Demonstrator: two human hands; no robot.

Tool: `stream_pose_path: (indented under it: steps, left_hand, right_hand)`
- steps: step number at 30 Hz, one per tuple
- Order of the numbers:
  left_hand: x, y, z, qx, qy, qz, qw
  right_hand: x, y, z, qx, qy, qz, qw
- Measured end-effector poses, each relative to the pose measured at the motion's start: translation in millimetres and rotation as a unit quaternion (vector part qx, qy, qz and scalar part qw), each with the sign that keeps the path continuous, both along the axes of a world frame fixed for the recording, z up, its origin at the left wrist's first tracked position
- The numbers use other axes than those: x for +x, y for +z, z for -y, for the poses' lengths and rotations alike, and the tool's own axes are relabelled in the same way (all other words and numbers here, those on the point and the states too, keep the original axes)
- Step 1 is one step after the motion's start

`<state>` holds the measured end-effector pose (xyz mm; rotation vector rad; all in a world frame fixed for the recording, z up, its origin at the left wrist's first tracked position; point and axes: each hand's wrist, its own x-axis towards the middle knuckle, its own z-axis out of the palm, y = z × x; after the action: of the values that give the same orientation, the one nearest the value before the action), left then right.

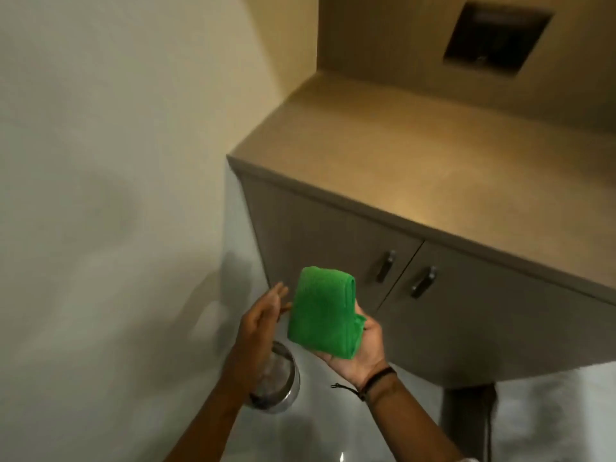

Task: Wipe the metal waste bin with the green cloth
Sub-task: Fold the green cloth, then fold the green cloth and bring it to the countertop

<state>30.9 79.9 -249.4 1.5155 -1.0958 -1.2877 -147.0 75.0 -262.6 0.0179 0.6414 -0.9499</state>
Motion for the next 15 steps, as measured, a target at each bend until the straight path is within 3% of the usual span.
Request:
stream_pose_path:
  steps: [2,4,6,8,10,12,15]
  left_hand:
    - [-12,71,8,-0.048,-0.042,-0.014,0.998]
    - [-29,117,15,-0.075,-0.051,0.043,0.995]
    - [-43,149,20,-0.094,-0.023,0.143,0.985]
    - [-54,171,26,-0.115,-0.007,0.284,0.952]
    - [-69,192,33,-0.133,-0.007,0.357,0.924]
    - [-79,205,43,-0.119,-0.036,0.333,0.935]
    - [-92,226,56,-0.079,-0.069,0.189,0.976]
  right_hand:
    - [9,46,5,-0.032,0.004,-0.007,0.999]
    - [15,86,12,-0.064,-0.013,-0.008,0.998]
    - [16,122,17,-0.1,-0.016,-0.013,0.995]
    - [12,158,19,-0.154,-0.017,-0.041,0.987]
    - [2,188,23,-0.21,-0.003,-0.071,0.975]
    - [-10,206,25,-0.236,0.005,-0.097,0.967]
    - [-45,222,36,-0.22,-0.04,-0.144,0.964]
